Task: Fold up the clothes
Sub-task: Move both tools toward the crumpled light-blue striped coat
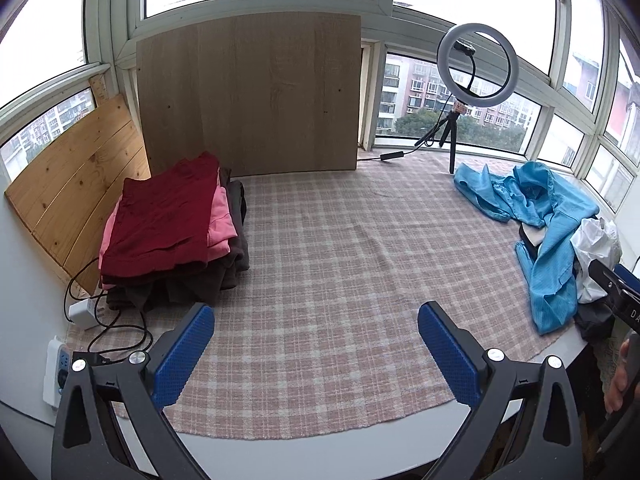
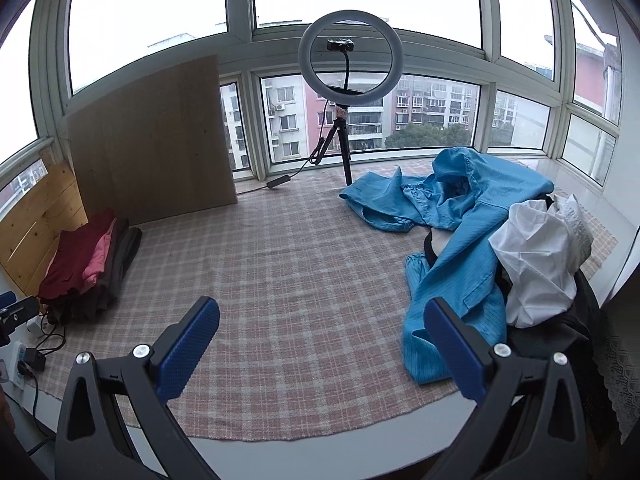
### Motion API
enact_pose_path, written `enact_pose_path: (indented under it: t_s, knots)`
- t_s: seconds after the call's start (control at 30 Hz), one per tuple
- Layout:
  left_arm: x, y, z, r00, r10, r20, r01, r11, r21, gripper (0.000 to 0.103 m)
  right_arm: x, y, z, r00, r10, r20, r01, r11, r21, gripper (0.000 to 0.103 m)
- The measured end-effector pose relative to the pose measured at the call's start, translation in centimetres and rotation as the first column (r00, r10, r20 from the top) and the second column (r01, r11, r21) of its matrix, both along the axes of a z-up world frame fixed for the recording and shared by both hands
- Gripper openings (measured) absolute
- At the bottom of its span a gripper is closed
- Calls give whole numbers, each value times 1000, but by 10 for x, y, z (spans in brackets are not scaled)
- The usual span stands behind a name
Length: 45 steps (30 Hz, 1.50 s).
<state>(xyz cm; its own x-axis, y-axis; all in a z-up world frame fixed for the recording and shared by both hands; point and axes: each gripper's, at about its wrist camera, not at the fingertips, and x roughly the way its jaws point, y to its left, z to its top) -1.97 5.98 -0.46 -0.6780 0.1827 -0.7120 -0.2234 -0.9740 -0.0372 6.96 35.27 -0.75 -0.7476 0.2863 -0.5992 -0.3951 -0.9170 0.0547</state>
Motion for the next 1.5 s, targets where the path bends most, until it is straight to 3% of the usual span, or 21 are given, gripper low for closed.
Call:
enact_pose_path:
  t_s: [0.4, 0.93, 1.2, 1.5]
  knots:
    - [-3, 68, 8, 978, -209, -16, 208, 978, -12, 102, 40, 37, 4, 985, -174, 7, 174, 985, 18, 103]
    - [-9, 125, 8, 940, -342, -8, 342, 940, -16, 102, 49, 68, 10, 969, -245, 15, 244, 969, 42, 103]
    - [-16, 155, 8, 935, -353, -6, 353, 935, -19, 102, 40, 94, 7, 971, -239, 29, 238, 970, 48, 103]
    - [-46, 188, 25, 967, -249, -43, 248, 968, -44, 102, 11, 148, 5, 980, -197, 32, 195, 980, 44, 103]
